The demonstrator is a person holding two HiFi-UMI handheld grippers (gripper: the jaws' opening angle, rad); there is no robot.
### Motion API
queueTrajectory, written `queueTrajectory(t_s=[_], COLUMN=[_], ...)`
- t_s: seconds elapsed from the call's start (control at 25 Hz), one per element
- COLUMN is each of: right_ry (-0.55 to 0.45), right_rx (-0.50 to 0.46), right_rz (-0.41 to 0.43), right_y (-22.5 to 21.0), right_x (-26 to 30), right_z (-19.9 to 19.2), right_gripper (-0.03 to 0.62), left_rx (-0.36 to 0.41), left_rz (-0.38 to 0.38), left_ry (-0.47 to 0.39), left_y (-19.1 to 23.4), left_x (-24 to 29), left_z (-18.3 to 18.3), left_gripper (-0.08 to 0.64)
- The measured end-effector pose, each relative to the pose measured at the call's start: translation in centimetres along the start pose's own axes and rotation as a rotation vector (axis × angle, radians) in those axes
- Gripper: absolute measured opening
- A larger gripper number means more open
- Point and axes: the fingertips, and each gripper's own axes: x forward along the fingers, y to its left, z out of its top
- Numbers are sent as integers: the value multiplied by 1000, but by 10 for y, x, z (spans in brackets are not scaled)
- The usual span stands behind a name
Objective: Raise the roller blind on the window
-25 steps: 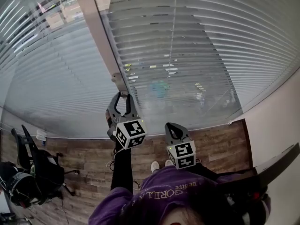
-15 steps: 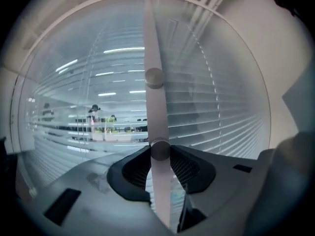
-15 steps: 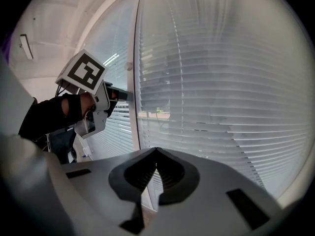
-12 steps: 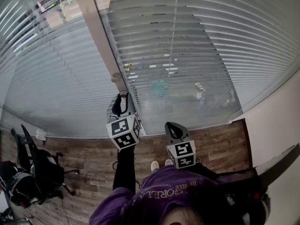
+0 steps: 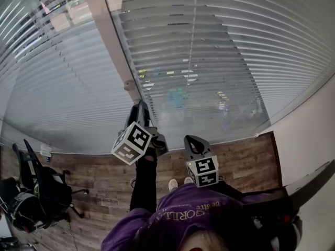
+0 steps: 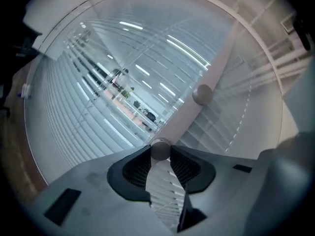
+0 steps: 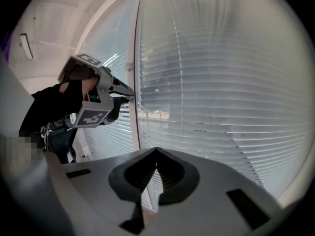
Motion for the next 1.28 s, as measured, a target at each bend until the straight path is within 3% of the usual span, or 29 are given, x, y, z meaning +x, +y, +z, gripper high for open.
queueTrajectory(t_s=[0.16,0.24,0.28,0.4,0.56,0.72,0.8,0.88,0.92,1.0,1.28], right_ry=[-1,-2,-2,-1,3,7,7,8,10,11,10], right_rx=[-2,-1,0,1,-3,-7,-7,-6,-6,-7,-9], right_rz=[-2,-2,-1,1,2,4,4,3,3,3,4], right_y=[-1,0,0,1,1,2,1,1,1,1,0], right_x=[0,0,0,1,0,1,1,1,1,1,3], right_z=[1,1,1,0,-2,-2,-2,-2,-3,-3,-2], right_gripper=[-3,-5,-3,-4,-5,-3,-3,-3,-5,-3,-4], left_rx=[-158,-166,-133,98,539,952,1113,1227,1248,1183,681], left_rz=[-19,-24,-28,-42,-11,52,76,98,105,97,32], left_ry=[-7,-15,-21,-36,-7,-34,-39,-40,-40,-37,-24], left_y=[1,1,1,0,-1,-6,-10,-12,-12,-12,-9], left_x=[0,0,0,2,3,1,1,1,0,0,-1], left_z=[2,2,2,1,-5,-3,-3,-4,-4,-4,4], left_gripper=[124,124,124,124,124,125,125,124,124,124,124])
